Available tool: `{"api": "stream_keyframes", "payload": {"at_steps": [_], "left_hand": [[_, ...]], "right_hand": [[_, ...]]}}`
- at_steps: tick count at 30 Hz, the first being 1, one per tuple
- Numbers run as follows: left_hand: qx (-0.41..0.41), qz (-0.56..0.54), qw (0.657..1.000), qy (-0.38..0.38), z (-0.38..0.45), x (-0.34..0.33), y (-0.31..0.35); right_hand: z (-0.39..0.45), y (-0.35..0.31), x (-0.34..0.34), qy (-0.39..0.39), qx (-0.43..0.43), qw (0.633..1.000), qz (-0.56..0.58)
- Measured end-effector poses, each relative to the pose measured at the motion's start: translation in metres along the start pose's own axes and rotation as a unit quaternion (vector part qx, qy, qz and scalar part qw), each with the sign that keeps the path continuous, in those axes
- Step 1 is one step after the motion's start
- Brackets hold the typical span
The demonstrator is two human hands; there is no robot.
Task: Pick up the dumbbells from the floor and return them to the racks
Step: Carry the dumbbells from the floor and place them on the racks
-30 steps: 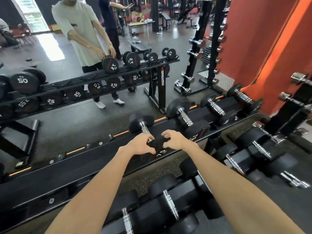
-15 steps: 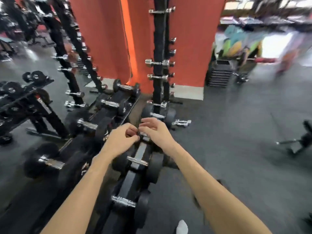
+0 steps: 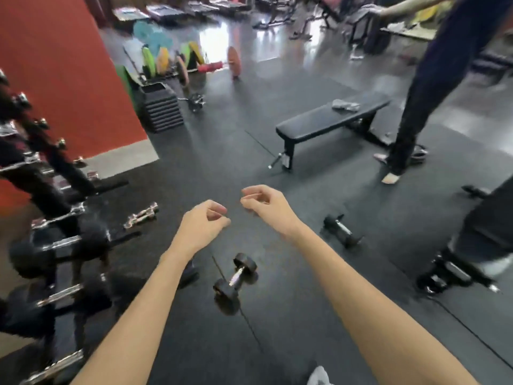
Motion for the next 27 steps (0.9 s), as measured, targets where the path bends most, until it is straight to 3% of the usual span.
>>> {"api": "stream_keyframes", "payload": {"at_steps": [5, 12, 21, 27], "left_hand": [[-0.029, 0.005, 0.993, -0.119, 0.064, -0.128, 0.075], [-0.077, 0.021, 0.975, -0.209, 0.138, -0.287, 0.175], [-0.145, 0.032, 0.939, -0.309, 0.245, -0.436, 0.285], [-0.197, 0.039, 0.897, -0.395, 0.313, -0.521, 0.356]], "right_hand": [[0.001, 0.064, 0.133, 0.085, -0.062, 0.994, 0.023], [0.016, 0.137, 0.300, 0.218, -0.119, 0.966, 0.066], [0.069, 0.180, 0.427, 0.326, -0.159, 0.927, 0.098], [0.096, 0.197, 0.512, 0.435, -0.198, 0.871, 0.114]]}}
Point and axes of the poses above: each hand's wrist, its own z-axis towards the middle knuckle, its own x-axis out of the back of the hand, y = z × x, the point moved 4 cm from there along z, towards the middle knuckle, and after that the axes turned 10 degrees about -z, right-handed, at the moved point
